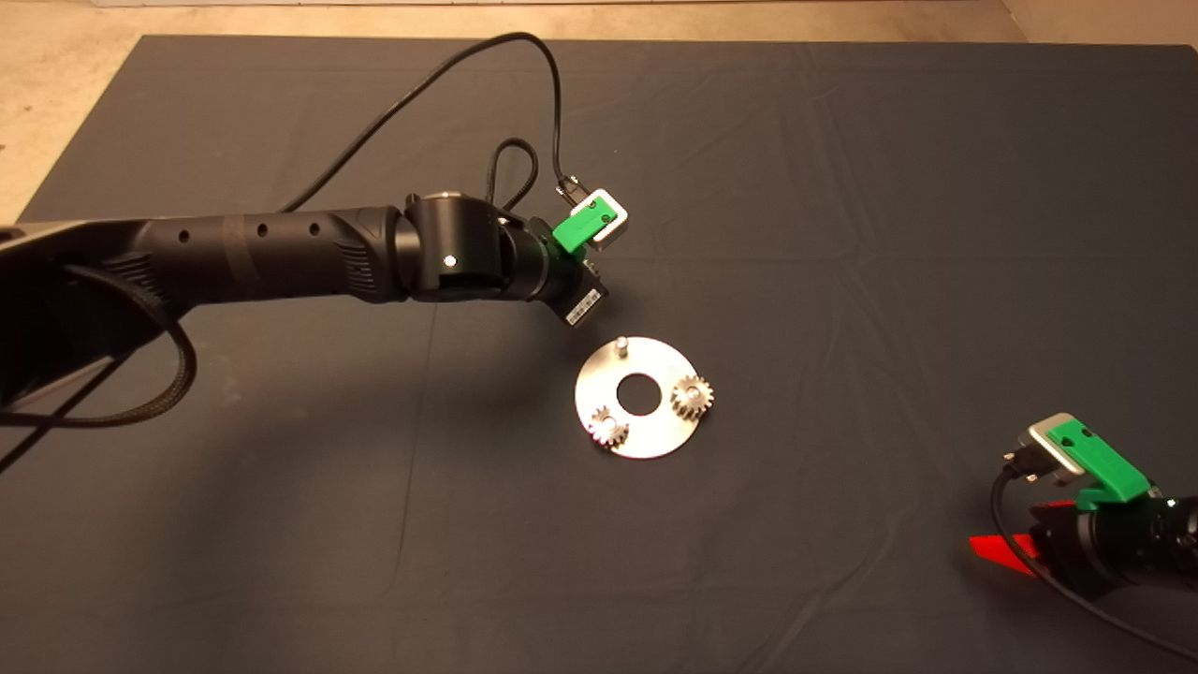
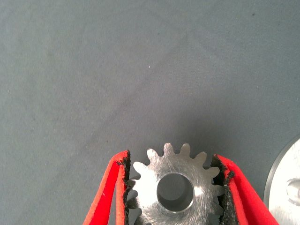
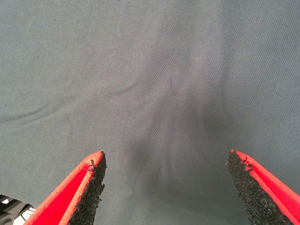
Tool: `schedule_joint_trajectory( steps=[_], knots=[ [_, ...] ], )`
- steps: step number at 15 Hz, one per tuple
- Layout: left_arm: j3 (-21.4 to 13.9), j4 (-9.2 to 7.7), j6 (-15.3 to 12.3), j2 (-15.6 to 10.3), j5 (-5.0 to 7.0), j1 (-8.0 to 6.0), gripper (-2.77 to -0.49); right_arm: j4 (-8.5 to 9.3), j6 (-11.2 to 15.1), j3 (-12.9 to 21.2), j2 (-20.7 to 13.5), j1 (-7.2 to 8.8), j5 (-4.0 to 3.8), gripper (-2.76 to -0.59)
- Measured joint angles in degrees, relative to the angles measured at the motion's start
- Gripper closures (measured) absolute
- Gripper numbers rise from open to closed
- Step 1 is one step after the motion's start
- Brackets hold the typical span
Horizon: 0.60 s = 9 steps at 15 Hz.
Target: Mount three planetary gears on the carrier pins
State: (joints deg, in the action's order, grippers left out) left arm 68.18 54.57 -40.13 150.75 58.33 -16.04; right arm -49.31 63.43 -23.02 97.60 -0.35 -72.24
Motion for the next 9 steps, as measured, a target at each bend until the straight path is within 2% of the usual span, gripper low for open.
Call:
schedule_joint_trajectory(
  steps=[2,5,9],
  knots=[
    [-0.53,-0.36,0.02,-0.15,0.33,-0.06,-0.84,0.0,0.0,0.0,0.0,0.02,0.01,-1.92],
    [-2.06,-1.68,0.0,0.11,2.05,-0.37,-0.84,0.0,0.02,0.0,0.0,0.0,0.05,-1.92],
    [-4.94,-2.17,-1.0,0.09,2.7,-2.48,-0.83,0.0,0.02,0.0,0.0,0.02,0.08,-1.92]
  ],
)
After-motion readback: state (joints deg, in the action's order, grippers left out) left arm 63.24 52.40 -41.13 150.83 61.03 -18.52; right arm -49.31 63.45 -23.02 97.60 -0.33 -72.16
